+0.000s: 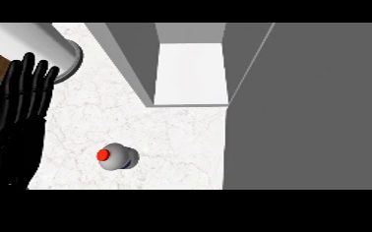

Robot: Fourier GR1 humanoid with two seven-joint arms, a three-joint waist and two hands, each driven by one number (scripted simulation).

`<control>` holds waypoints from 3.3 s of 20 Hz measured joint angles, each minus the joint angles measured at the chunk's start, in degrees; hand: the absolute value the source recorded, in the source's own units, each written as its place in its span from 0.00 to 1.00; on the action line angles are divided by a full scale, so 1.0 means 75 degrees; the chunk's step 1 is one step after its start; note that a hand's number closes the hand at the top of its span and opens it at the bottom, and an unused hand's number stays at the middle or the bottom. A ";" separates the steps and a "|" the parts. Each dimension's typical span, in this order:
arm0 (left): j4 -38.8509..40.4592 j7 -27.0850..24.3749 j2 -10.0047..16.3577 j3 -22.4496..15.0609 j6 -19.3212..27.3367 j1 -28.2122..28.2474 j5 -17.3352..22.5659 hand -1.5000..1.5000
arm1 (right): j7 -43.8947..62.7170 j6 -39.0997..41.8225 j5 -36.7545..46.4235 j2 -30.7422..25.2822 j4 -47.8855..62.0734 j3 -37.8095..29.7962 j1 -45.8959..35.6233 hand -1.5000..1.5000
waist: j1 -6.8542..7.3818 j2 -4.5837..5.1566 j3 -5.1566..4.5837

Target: Pick up the bottled water, place it into the cabinet and close the cabinet

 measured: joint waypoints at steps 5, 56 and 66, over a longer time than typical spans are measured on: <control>-0.0651 0.0200 -0.0498 -0.0632 0.1360 0.0621 -0.1300 0.00 | 0.0064 0.0153 0.0049 -0.0026 -0.0081 0.0103 0.0618 0.00 | 0.0077 -0.0191 0.0024; 0.0014 -0.1257 -0.0413 -0.5289 0.8261 0.3797 -0.0878 0.00 | -0.1038 0.2683 -0.1230 -0.0055 -0.3025 0.1246 0.6933 0.00 | 0.0024 -0.0271 -0.0005; 0.1871 -0.3342 -0.0697 -0.3645 0.6745 0.3718 0.1709 0.00 | -0.1645 0.2946 -0.1184 -0.0116 -0.3069 0.1197 0.7700 0.00 | 0.0044 -0.0262 -0.0008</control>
